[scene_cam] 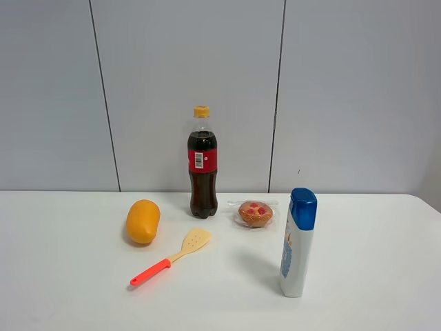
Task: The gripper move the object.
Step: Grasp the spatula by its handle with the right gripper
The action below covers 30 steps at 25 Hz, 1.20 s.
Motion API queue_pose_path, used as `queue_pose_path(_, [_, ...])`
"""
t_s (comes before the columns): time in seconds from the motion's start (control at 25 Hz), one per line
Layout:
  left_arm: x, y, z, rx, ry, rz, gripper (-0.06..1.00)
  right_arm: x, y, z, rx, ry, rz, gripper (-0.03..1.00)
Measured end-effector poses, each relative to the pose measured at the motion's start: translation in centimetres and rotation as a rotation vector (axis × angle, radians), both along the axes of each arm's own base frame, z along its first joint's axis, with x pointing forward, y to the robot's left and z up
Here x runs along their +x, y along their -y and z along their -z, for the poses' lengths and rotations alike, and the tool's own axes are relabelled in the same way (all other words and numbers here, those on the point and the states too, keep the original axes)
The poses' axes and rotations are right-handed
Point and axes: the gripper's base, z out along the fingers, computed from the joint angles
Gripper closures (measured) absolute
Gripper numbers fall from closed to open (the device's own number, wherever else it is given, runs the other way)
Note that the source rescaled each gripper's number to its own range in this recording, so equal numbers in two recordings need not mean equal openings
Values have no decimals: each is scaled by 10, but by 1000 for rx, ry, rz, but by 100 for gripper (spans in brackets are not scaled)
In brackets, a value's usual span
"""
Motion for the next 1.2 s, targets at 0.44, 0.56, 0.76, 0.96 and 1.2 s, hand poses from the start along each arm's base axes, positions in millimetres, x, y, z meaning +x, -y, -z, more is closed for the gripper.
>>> queue_pose_path(0.44, [0,0,0,0,0,0,-6,0,0,0,0,0,0,-3])
queue_pose_path(0.56, [0,0,0,0,0,0,-6,0,-1,0,6,0,-4,-3])
queue_pose_path(0.76, [0,0,0,0,0,0,-6,0,-1,0,10,0,-7,-3])
queue_pose_path(0.96, [0,0,0,0,0,0,-6,0,-1,0,10,0,-7,-3])
queue_pose_path(1.2, [0,0,0,0,0,0,-6,0,-1,0,11,0,-7,-3])
